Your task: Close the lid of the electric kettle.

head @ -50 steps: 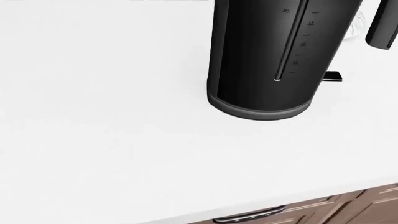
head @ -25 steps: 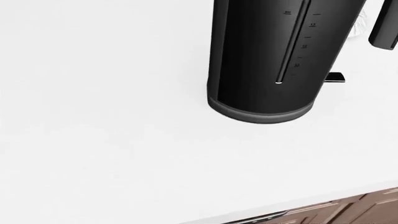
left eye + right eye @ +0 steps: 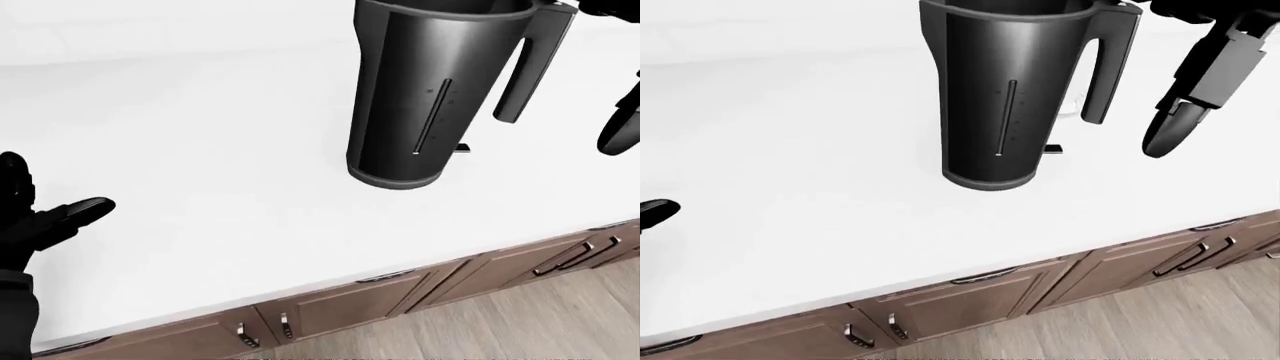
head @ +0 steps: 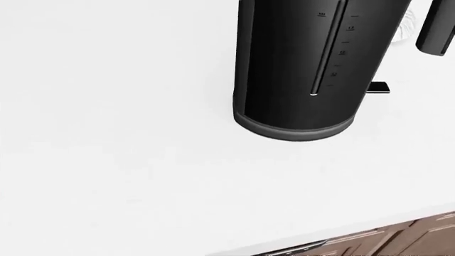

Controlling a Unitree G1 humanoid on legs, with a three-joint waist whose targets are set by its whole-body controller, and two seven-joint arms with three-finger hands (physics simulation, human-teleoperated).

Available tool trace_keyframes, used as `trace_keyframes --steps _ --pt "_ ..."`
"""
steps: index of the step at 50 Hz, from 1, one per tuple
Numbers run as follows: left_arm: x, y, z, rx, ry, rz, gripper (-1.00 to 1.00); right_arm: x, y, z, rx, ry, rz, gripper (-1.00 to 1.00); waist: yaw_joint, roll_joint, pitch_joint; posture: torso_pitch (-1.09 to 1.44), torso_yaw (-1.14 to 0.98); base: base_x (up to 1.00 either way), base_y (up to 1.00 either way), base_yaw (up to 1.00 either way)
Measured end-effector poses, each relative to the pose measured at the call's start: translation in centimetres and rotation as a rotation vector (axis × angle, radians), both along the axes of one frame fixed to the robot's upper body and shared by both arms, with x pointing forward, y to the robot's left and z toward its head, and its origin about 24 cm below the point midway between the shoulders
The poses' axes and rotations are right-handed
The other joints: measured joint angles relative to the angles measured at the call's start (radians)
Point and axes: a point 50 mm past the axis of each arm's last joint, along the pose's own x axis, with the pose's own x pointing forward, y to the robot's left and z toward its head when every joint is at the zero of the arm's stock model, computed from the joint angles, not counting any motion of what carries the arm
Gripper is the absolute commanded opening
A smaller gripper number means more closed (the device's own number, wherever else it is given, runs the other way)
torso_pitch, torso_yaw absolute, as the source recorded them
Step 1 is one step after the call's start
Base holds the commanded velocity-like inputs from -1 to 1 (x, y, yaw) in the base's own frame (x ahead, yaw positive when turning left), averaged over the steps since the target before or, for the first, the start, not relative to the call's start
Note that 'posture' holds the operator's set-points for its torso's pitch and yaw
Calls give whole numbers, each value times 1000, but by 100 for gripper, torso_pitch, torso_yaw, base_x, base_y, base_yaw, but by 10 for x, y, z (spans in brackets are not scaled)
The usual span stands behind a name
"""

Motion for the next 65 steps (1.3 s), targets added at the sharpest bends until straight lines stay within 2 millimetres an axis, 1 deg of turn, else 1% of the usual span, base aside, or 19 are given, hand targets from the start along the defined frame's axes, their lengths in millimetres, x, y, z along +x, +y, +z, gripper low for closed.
trace_keyframes --steps 5,9,13,18,21,27,37,47,48,51,54,57,60,65 --pt "-1 -1 2 3 -2 -3 100 -1 1 3 -10 4 15 100 -4 3 2 0 0 0 0 0" --pt "0 0 0 -1 1 1 100 -2 3 5 -18 7 28 99 -8 6 3 0 0 0 0 0" --pt "-4 0 4 1 -1 2 100 -2 4 6 -25 6 39 99 -13 8 3 0 0 0 0 0" --pt "-5 -1 7 3 -9 3 100 -2 5 7 -38 4 51 99 -18 14 3 0 0 0 0 0" --pt "-3 -1 5 1 -6 1 100 -4 6 10 -44 -2 59 99 -19 18 4 0 0 0 0 0" --pt "-4 -3 7 5 -4 -3 100 -8 14 13 -40 -29 100 100 -28 24 9 0 0 0 0 0" --pt "-2 -1 6 0 -9 -4 100 -13 31 10 -43 -88 175 99 -48 47 9 0 0 0 0 0" --pt "-1 -1 6 0 -12 -2 100 -16 44 5 -75 -68 244 99 -71 47 -1 0 0 0 0 0" --pt "-4 -1 8 2 -7 2 100 -17 46 5 -81 -66 254 99 -76 46 0 0 0 0 0 0" --pt "-18 -5 24 18 -26 8 100 -18 47 5 -87 -56 267 99 -83 46 -1 0 0 0 0 0" --pt "-22 -7 31 28 -49 7 100 -18 48 4 -95 -50 274 100 -86 53 -5 0 0 0 0 0" --pt "-14 -5 22 10 -38 -2 100 -19 50 5 -100 -49 283 100 -86 64 -6 0 0 0 0 0" --pt "-9 -3 12 -8 -3 -7 100 -20 50 7 -102 -52 292 99 -91 68 -3 0 0 0 0 0" --pt "-8 -3 12 6 -15 -6 100 -20 50 9 -111 -44 293 100 -90 73 0 0 0 0 0 0"
